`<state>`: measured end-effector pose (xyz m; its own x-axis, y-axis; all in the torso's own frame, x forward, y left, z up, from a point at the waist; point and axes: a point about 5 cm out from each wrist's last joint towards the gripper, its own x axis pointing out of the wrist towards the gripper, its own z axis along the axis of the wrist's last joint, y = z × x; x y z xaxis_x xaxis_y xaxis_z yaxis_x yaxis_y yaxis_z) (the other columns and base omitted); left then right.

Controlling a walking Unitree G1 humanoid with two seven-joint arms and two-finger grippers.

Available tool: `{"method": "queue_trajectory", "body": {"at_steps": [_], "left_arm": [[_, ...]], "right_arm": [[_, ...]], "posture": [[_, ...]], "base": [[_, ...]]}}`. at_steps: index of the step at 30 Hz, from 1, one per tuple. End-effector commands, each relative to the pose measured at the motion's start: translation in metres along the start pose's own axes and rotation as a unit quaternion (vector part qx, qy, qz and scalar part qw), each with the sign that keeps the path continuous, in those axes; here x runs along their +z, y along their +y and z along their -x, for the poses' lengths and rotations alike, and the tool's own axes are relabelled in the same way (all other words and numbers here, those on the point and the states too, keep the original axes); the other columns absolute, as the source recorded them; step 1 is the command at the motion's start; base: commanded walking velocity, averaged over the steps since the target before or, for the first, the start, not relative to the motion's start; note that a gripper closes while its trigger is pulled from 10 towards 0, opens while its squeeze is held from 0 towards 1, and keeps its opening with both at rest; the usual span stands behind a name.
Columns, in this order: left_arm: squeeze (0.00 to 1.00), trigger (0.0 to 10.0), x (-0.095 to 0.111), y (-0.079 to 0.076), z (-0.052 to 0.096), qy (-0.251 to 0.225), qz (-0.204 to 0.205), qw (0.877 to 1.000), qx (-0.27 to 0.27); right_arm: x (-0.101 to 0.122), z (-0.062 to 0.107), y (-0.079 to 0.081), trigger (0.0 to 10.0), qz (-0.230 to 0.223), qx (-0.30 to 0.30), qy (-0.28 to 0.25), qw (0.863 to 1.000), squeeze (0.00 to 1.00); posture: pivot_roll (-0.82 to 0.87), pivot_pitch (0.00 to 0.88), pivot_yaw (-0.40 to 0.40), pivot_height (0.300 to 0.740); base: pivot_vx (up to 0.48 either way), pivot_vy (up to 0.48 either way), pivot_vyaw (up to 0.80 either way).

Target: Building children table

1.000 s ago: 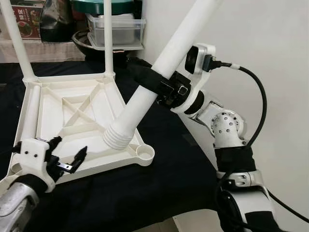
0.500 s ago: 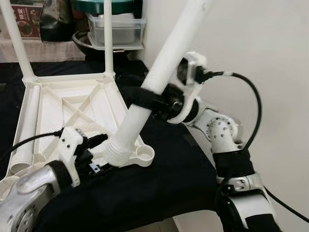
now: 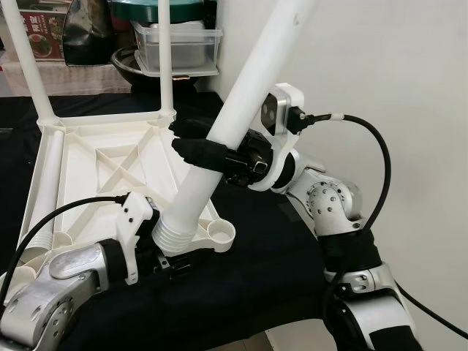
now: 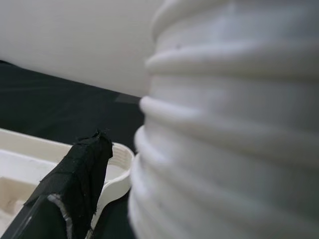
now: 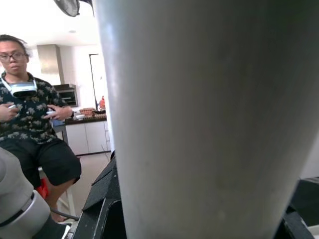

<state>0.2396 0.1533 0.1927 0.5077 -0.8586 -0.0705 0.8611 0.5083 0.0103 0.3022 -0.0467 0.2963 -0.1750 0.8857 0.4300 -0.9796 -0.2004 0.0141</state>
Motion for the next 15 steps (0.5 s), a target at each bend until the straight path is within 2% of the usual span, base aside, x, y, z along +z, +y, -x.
{"method": "queue_trajectory", "body": {"at_steps": [1, 7, 15], "left_arm": [[0.0, 10.0, 0.014, -0.002, -0.005, -0.02, -0.013, 0.999, -0.026], [0.0, 10.0, 0.023, 0.001, -0.003, -0.037, -0.017, 0.999, -0.017], [0.0, 10.0, 0.022, 0.003, 0.004, -0.03, -0.025, 0.999, 0.003]], "right_arm": [[-0.01, 0.002, 0.0, 10.0, -0.004, -0.009, 0.027, 1.0, 0.0], [-0.02, 0.004, 0.002, 10.0, -0.008, -0.005, 0.045, 0.999, 0.0], [-0.027, 0.009, 0.003, 10.0, -0.012, -0.005, 0.067, 0.998, 0.0]], "posture": [[0.19, 0.0, -0.097, 0.74], [0.2, 0.0, -0.101, 0.74], [0.2, 0.0, -0.104, 0.74]], "base": [[0.0, 0.0, 0.0], [0.0, 0.0, 0.0], [0.0, 0.0, 0.0]]}}
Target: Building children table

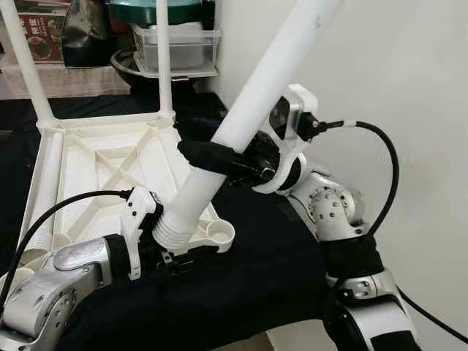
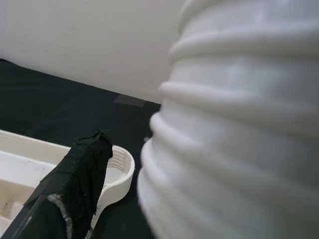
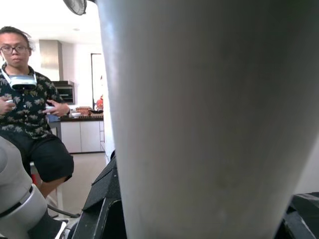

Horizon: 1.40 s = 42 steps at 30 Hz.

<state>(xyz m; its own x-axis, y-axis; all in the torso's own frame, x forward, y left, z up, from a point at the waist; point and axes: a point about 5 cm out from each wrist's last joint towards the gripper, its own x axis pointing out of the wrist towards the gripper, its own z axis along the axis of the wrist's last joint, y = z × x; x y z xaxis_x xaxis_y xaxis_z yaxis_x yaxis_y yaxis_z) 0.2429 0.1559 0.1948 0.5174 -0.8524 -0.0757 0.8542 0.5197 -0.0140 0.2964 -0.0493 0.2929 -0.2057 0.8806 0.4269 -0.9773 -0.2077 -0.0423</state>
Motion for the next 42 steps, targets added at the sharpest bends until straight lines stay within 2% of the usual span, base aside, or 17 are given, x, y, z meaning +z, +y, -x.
{"method": "queue_trajectory", "body": {"at_steps": [1, 10, 16, 21, 26, 30, 42], "left_arm": [[0.0, 10.0, 0.019, -0.001, 0.005, -0.033, -0.035, 0.999, 0.003], [0.0, 10.0, 0.013, -0.004, 0.006, -0.031, -0.028, 0.999, 0.014], [0.0, 10.0, 0.017, -0.004, 0.004, -0.035, -0.03, 0.999, 0.009], [0.0, 10.0, 0.02, -0.007, -0.006, -0.038, -0.037, 0.999, -0.014], [0.0, 10.0, 0.026, -0.016, -0.022, -0.03, -0.064, 0.995, -0.069], [0.0, 10.0, 0.028, -0.02, -0.027, -0.031, -0.075, 0.993, -0.086], [0.0, 10.0, 0.025, -0.021, -0.029, -0.029, -0.072, 0.993, -0.089]], "right_arm": [[-0.025, 0.007, -0.003, 10.0, -0.037, -0.02, 0.068, 0.997, 0.0], [-0.024, 0.016, -0.003, 10.0, -0.041, -0.022, 0.087, 0.995, 0.0], [-0.028, 0.016, -0.002, 10.0, -0.041, -0.023, 0.089, 0.995, 0.0], [-0.033, 0.013, -0.001, 10.0, -0.046, -0.017, 0.09, 0.995, 0.0], [-0.039, 0.007, -0.003, 10.0, -0.056, -0.02, 0.102, 0.993, 0.0], [-0.045, 0.006, -0.01, 10.0, -0.067, -0.058, 0.106, 0.99, 0.0], [-0.05, 0.007, -0.01, 10.0, -0.072, -0.068, 0.109, 0.989, 0.0]], "posture": [[0.2, 0.0, -0.104, 0.74], [0.2, 0.0, -0.11, 0.74], [0.2, 0.0, -0.11, 0.74], [0.2, 0.0, -0.11, 0.74], [0.19, 0.0, -0.107, 0.74], [0.19, 0.0, -0.105, 0.74], [0.19, 0.0, -0.106, 0.74]], "base": [[0.0, 0.0, 0.0], [0.0, 0.0, 0.0], [0.0, 0.0, 0.0], [0.0, 0.0, 0.0], [0.0, 0.0, 0.0], [0.0, 0.0, 0.0], [0.0, 0.0, 0.0]]}}
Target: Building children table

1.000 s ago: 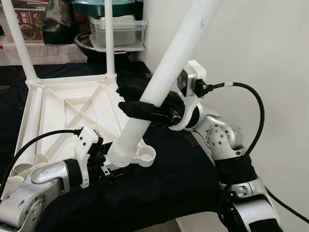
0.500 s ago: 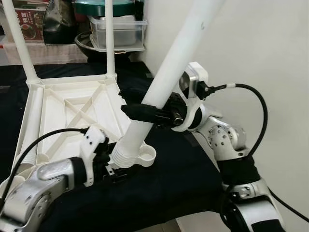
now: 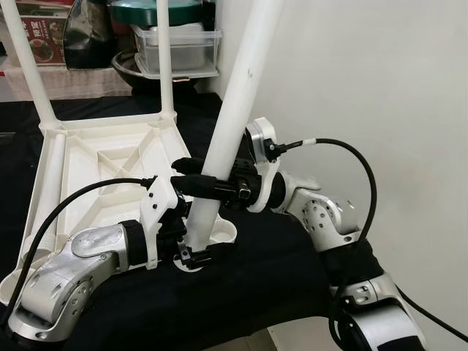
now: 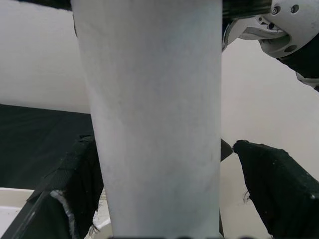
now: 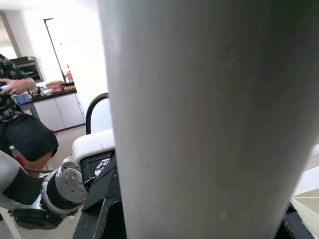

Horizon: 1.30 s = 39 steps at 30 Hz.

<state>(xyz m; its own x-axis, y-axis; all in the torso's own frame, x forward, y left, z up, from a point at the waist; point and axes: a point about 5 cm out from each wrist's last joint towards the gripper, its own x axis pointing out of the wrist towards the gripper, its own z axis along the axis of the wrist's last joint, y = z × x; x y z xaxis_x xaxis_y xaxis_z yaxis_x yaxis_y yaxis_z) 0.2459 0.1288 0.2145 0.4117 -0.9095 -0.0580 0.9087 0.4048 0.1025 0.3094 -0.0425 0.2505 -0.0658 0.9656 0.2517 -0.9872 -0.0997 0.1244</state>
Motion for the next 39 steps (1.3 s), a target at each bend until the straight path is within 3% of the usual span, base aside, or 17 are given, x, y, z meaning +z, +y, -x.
{"method": "queue_trajectory", "body": {"at_steps": [1, 3, 15, 16, 20, 30, 39], "left_arm": [[0.0, 10.0, 0.003, -0.008, -0.007, -0.017, -0.009, 0.999, -0.028], [0.0, 10.0, 0.0, -0.007, -0.004, -0.012, -0.005, 1.0, -0.021], [0.0, 10.0, -0.002, -0.007, -0.003, -0.011, -0.003, 1.0, -0.018], [0.0, 10.0, -0.01, -0.005, 0.003, -0.001, 0.005, 1.0, 0.001], [0.0, 10.0, -0.014, -0.002, 0.006, 0.006, 0.008, 1.0, 0.011], [0.0, 10.0, -0.011, 0.004, 0.009, -0.004, 0.002, 0.999, 0.032], [0.0, 10.0, -0.01, 0.004, 0.008, -0.01, -0.005, 0.999, 0.032]], "right_arm": [[-0.007, -0.009, 0.003, 10.0, -0.008, 0.01, 0.018, 1.0, 0.0], [0.002, -0.009, 0.0, 10.0, 0.0, 0.005, 0.002, 1.0, 0.0], [0.005, -0.008, 0.0, 10.0, 0.004, 0.005, -0.003, 1.0, 0.0], [0.041, -0.006, 0.01, 10.0, 0.02, 0.037, -0.059, 0.997, 0.0], [0.062, -0.005, 0.019, 10.0, 0.032, 0.065, -0.095, 0.993, 0.0], [0.063, 0.0, 0.023, 10.0, 0.031, 0.072, -0.105, 0.991, 0.0], [0.049, -0.007, 0.031, 10.0, 0.013, 0.083, -0.082, 0.993, 0.0]], "posture": [[0.19, 0.0, -0.106, 0.74], [0.18, 0.0, -0.104, 0.74], [0.18, 0.0, -0.103, 0.74], [0.17, 0.0, -0.102, 0.74], [0.17, 0.0, -0.101, 0.74], [0.17, 0.0, -0.102, 0.74], [0.17, 0.0, -0.105, 0.74]], "base": [[0.0, 0.0, 0.0], [0.0, 0.0, 0.0], [0.0, 0.0, 0.0], [0.0, 0.0, 0.0], [0.0, 0.0, 0.0], [0.0, 0.0, 0.0], [0.0, 0.0, 0.0]]}}
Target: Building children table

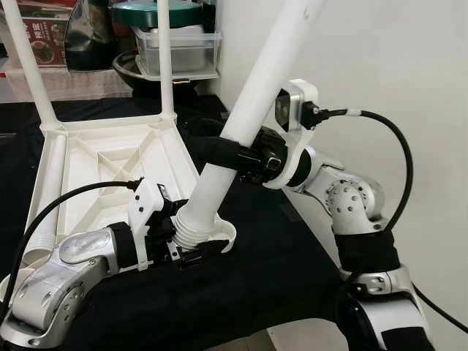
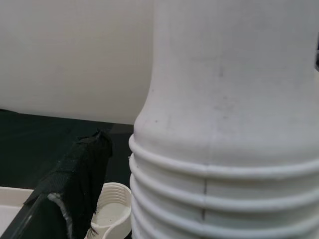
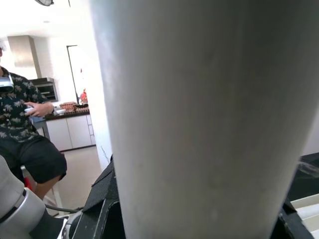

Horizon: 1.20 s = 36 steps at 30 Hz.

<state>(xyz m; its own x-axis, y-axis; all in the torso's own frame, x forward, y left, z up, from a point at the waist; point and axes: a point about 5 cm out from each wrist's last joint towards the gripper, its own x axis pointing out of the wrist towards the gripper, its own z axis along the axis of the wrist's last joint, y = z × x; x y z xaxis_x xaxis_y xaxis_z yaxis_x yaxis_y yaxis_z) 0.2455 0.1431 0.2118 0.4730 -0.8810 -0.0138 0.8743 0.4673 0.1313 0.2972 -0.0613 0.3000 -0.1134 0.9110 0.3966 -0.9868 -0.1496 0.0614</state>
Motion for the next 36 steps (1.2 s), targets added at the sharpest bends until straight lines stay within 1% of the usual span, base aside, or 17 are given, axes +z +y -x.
{"method": "queue_trajectory", "body": {"at_steps": [1, 3, 4, 5, 6, 10, 11, 12, 13, 15, 16, 28, 32, 33, 34, 35, 36], "left_arm": [[0.0, 10.0, -0.006, -0.002, -0.004, 0.009, 0.008, 1.0, -0.004], [0.0, 10.0, -0.005, -0.001, -0.005, 0.008, 0.006, 1.0, -0.005], [0.0, 8.6, -0.004, -0.001, -0.005, 0.005, 0.004, 1.0, -0.006], [0.0, 8.6, -0.003, -0.001, -0.005, 0.002, 0.003, 1.0, -0.007], [0.0, 4.1, -0.002, -0.001, -0.006, 0.0, 0.003, 1.0, -0.006], [0.0, 4.3, -0.002, -0.001, -0.006, 0.0, 0.0, 1.0, -0.006], [0.0, 5.3, -0.001, -0.001, -0.006, 0.0, -0.002, 1.0, -0.007], [0.0, 5.0, 0.0, -0.001, -0.007, -0.001, -0.004, 1.0, -0.007], [0.0, 3.4, 0.001, 0.0, -0.007, -0.005, -0.007, 1.0, -0.006], [0.0, 3.4, 0.002, 0.0, -0.007, -0.007, -0.009, 1.0, -0.005], [0.0, 0.0, 0.003, 0.0, -0.007, -0.011, -0.009, 1.0, -0.005], [0.0, 0.0, -0.001, -0.002, -0.007, -0.007, -0.013, 1.0, -0.011], [0.0, 0.0, -0.002, -0.003, -0.007, -0.002, -0.017, 1.0, -0.009], [0.0, 0.0, -0.003, -0.002, -0.006, 0.001, -0.019, 1.0, -0.006], [0.0, 7.7, -0.005, 0.0, -0.006, 0.009, -0.025, 1.0, 0.006], [0.0, 10.0, -0.005, 0.002, -0.007, 0.012, -0.03, 0.999, 0.016], [0.0, 10.0, -0.006, 0.003, -0.007, 0.015, -0.033, 0.999, 0.023]], "right_arm": [[-0.002, -0.013, 0.01, 10.0, -0.012, 0.048, -0.01, 0.999, 0.0], [-0.008, -0.014, 0.011, 10.0, -0.014, 0.052, -0.002, 0.999, 0.0], [-0.011, -0.015, 0.012, 10.0, -0.014, 0.053, 0.003, 0.998, 0.0], [-0.012, -0.015, 0.012, 10.0, -0.015, 0.054, 0.006, 0.998, 0.0], [-0.014, -0.015, 0.013, 10.0, -0.015, 0.054, 0.009, 0.998, 0.0], [-0.018, -0.015, 0.013, 10.0, -0.014, 0.052, 0.02, 0.998, 0.0], [-0.021, -0.014, 0.013, 10.0, -0.014, 0.05, 0.025, 0.998, 0.0], [-0.023, -0.014, 0.013, 10.0, -0.014, 0.048, 0.028, 0.998, 0.0], [-0.025, -0.014, 0.013, 10.0, -0.016, 0.046, 0.03, 0.998, 0.0], [-0.026, -0.015, 0.013, 10.0, -0.017, 0.045, 0.032, 0.998, 0.0], [-0.028, -0.015, 0.013, 10.0, -0.018, 0.042, 0.034, 0.998, 0.0], [-0.029, -0.014, 0.009, 10.0, -0.021, 0.02, 0.033, 0.999, 0.0], [-0.03, -0.014, 0.006, 10.0, -0.028, -0.003, 0.031, 0.999, 0.0], [-0.031, -0.014, 0.003, 10.0, -0.038, -0.018, 0.029, 0.999, 0.0], [-0.031, -0.014, -0.002, 10.0, -0.053, -0.049, 0.016, 0.997, 1.0], [-0.032, -0.013, -0.004, 10.0, -0.054, -0.06, 0.012, 0.997, 1.0], [-0.032, -0.013, -0.005, 10.0, -0.053, -0.067, 0.009, 0.996, 1.0]], "posture": [[0.17, 0.0, -0.105, 0.74], [0.18, 0.0, -0.105, 0.74], [0.18, 0.0, -0.105, 0.74], [0.18, 0.0, -0.105, 0.74], [0.18, 0.0, -0.104, 0.74], [0.18, 0.0, -0.104, 0.74], [0.18, 0.0, -0.105, 0.74], [0.18, 0.0, -0.105, 0.74], [0.18, 0.0, -0.104, 0.74], [0.18, 0.0, -0.104, 0.74], [0.18, 0.0, -0.104, 0.74], [0.18, 0.0, -0.104, 0.74], [0.18, 0.0, -0.104, 0.74], [0.18, 0.0, -0.104, 0.74], [0.17, 0.0, -0.107, 0.74], [0.17, 0.0, -0.107, 0.74], [0.17, 0.0, -0.107, 0.74]], "base": [[0.0, 0.0, 0.0], [0.0, 0.0, 0.0], [0.0, 0.0, 0.0], [0.0, 0.0, 0.0], [0.0, 0.0, 0.0], [0.0, 0.0, 0.0], [0.0, 0.0, 0.0], [0.0, 0.0, 0.0], [0.0, 0.0, 0.0], [0.0, 0.0, 0.0], [0.0, 0.0, 0.0], [0.0, 0.0, 0.0], [0.0, 0.0, 0.0], [0.0, 0.0, 0.0], [0.0, 0.0, 0.0], [0.0, 0.0, 0.0], [0.0, 0.0, 0.0]]}}
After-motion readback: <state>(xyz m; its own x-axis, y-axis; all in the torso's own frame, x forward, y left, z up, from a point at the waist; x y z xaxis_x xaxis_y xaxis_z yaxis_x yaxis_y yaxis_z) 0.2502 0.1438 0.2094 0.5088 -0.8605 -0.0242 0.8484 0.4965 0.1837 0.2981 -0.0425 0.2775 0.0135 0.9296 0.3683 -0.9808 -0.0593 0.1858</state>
